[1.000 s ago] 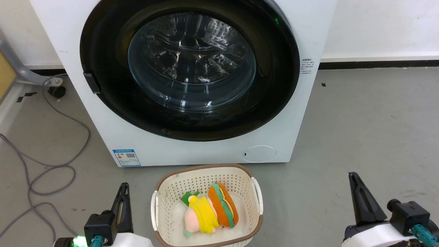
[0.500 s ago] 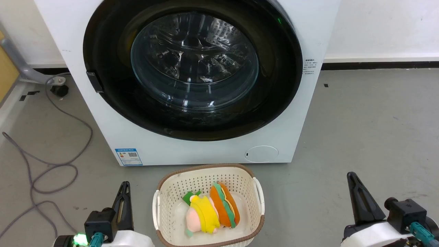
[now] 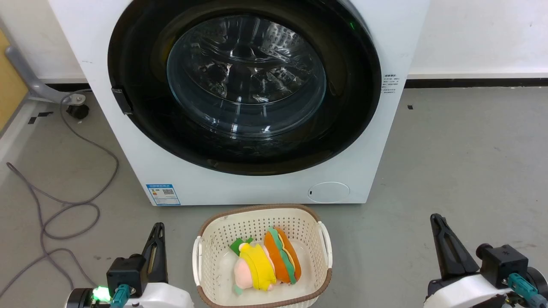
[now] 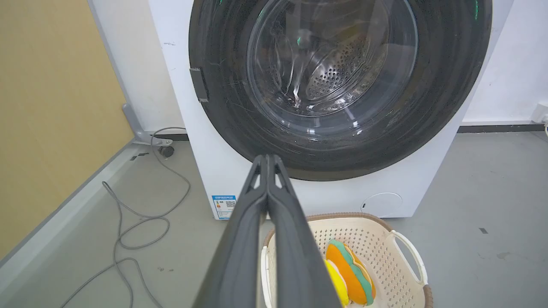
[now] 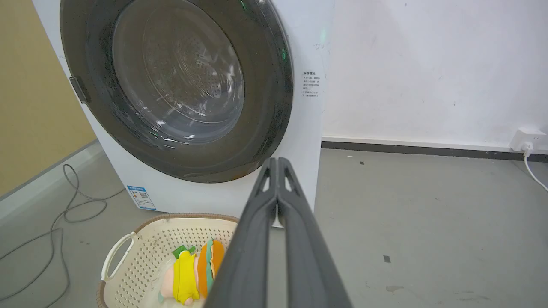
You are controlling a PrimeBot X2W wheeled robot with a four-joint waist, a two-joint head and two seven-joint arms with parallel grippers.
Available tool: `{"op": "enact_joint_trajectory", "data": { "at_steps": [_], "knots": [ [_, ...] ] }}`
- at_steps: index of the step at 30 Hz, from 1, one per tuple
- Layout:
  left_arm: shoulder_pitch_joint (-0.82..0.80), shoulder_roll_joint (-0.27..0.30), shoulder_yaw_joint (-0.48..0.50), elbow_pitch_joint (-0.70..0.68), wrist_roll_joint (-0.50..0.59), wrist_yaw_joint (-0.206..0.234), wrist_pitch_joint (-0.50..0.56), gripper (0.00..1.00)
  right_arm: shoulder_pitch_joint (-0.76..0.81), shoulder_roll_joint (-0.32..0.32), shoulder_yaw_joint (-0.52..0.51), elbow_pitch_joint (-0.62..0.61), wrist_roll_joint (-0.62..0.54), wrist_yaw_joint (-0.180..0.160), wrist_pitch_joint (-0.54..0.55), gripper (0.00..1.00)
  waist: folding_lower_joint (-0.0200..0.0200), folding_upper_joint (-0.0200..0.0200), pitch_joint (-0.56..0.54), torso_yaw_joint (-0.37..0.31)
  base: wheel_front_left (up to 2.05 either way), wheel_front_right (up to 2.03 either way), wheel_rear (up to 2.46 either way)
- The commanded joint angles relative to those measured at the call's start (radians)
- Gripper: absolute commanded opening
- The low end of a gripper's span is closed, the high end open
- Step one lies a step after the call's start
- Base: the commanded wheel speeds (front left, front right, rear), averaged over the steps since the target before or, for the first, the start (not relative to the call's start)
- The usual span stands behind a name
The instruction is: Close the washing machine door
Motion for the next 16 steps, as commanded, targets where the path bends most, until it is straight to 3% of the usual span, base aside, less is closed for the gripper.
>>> {"op": "enact_joint_trajectory", "data": {
  "at_steps": [1,16],
  "knots": [
    [-0.014,-0.001,0.003,-0.007,0.006,-0.002,0.004,0.0,-0.01,0.003,0.003,-0.009,-0.009,0.0,0.004,0.0,-0.0001,-0.0001,0.0,0.001,0.0,0.0,0.0],
    [-0.022,-0.001,0.004,-0.02,0.01,-0.015,0.036,0.0,-0.013,0.003,0.007,-0.023,-0.028,-0.001,0.037,0.0,-0.0001,-0.0001,0.0,0.011,0.0,0.0,0.0]
  ]
}}
